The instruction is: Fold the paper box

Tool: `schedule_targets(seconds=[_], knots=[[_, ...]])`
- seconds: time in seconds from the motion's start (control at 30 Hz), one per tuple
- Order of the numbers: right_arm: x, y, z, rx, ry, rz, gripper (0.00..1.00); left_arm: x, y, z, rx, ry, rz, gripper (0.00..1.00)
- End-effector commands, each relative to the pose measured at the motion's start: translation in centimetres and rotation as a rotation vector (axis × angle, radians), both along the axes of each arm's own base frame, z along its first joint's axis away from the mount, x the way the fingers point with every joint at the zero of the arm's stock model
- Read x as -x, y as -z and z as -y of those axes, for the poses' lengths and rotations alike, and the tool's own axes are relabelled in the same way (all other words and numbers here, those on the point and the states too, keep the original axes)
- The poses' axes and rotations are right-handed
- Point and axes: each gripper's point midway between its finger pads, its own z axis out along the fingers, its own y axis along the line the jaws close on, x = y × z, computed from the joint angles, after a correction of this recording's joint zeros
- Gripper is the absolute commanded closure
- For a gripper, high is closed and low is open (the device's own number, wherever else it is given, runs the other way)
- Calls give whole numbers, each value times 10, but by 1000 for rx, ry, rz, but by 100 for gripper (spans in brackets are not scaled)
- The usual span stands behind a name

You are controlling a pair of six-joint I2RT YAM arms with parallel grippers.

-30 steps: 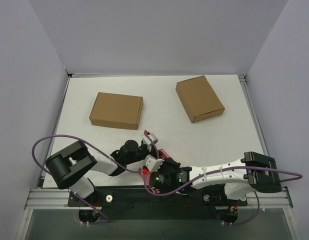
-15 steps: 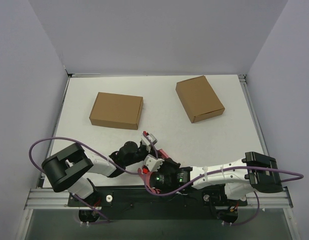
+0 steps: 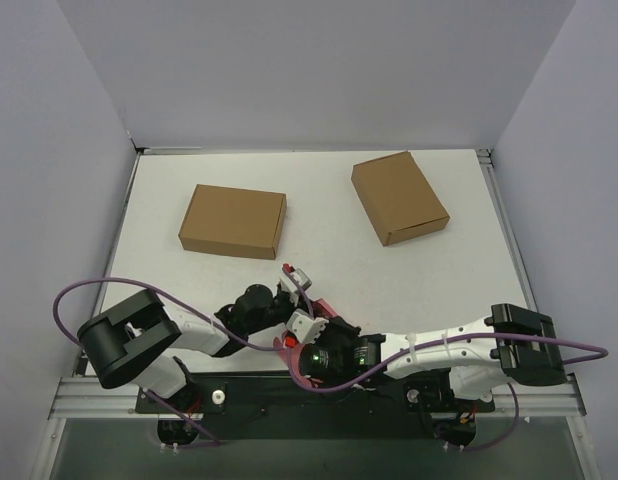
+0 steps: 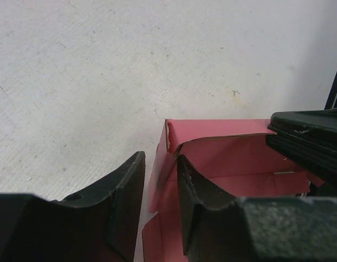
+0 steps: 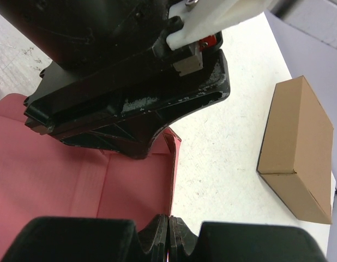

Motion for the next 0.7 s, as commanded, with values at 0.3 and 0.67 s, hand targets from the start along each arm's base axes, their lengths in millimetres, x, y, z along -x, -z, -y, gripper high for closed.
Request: schedule_targets(seconds=[0.3, 0.67], knots=[[2, -5, 9, 8, 6, 10, 100, -6, -16, -6, 29, -40, 50, 59], [3, -6, 8, 9, 3, 12, 100, -5, -15, -4, 27, -24, 52, 64]])
